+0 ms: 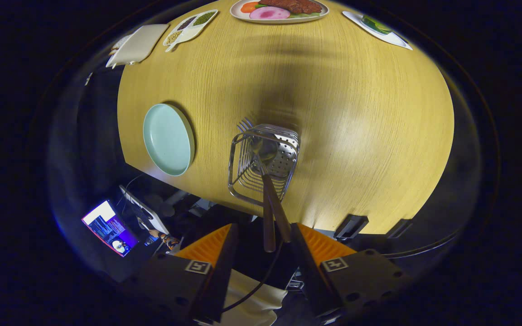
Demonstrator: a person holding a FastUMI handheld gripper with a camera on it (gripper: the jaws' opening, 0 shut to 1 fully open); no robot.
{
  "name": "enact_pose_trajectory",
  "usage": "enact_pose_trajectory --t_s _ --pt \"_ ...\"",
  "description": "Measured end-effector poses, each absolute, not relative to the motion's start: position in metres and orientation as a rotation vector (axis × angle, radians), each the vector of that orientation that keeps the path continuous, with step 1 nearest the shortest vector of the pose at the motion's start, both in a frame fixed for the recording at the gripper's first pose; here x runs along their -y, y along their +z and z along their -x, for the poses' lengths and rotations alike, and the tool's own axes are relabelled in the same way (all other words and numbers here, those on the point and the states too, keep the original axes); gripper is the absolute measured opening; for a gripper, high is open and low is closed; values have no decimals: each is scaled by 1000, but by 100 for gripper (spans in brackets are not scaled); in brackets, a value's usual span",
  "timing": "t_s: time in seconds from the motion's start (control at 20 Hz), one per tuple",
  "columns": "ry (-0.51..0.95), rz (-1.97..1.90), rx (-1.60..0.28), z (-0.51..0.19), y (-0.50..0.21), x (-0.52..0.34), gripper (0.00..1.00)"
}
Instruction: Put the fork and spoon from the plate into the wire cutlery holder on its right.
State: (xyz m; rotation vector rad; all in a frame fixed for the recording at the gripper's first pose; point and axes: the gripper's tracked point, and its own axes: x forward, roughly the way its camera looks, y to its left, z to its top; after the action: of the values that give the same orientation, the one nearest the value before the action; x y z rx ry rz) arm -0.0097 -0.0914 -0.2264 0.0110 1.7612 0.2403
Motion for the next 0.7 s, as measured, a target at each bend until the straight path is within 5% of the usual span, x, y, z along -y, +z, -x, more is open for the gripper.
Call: enact_pose_trajectory --t_s 0.05,0.1,0.7 --pt "245 -18 -1732 9 -225 92 97" --pt "249 -17 -1699 4 -218 92 100" --pt "307 -82 -1068 -15 -111 53 99"
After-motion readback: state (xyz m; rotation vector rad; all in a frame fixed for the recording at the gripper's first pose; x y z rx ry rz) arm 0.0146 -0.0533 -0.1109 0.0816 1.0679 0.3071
